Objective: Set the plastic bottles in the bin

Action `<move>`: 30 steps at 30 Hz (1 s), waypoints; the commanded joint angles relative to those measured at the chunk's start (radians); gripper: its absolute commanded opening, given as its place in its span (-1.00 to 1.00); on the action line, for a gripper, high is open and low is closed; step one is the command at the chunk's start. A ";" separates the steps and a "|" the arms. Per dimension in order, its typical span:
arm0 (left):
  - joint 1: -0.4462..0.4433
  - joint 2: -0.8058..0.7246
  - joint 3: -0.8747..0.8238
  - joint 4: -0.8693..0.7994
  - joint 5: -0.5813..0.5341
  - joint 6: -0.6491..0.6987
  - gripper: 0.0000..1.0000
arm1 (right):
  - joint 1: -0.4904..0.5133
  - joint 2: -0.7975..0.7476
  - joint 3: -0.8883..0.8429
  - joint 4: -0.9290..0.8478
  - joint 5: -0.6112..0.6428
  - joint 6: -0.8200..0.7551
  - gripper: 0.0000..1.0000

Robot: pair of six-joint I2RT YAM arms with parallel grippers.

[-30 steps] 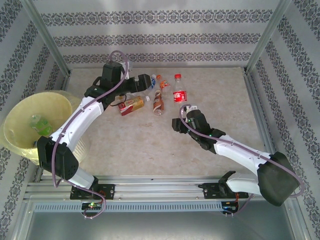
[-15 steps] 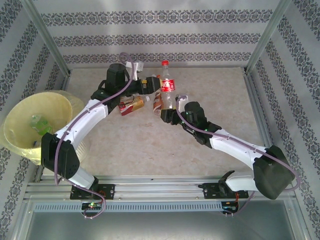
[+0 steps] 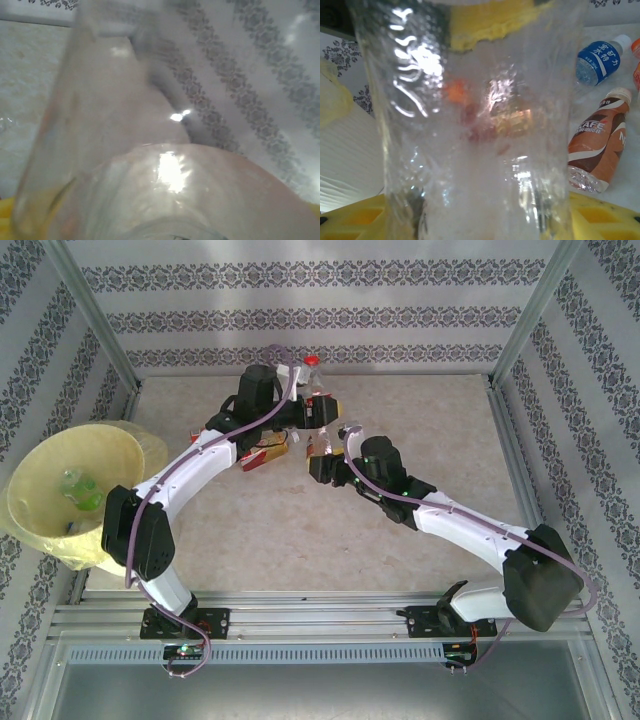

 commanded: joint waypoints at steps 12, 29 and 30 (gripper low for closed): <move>-0.009 -0.028 0.000 0.015 -0.077 0.009 0.27 | 0.018 0.001 0.039 -0.045 -0.077 -0.087 0.65; -0.004 -0.084 0.003 -0.052 -0.218 0.027 0.24 | 0.018 -0.129 -0.030 -0.045 -0.063 -0.179 0.96; -0.003 -0.092 0.003 -0.060 -0.228 0.032 0.24 | 0.019 -0.138 -0.032 -0.050 -0.058 -0.186 0.96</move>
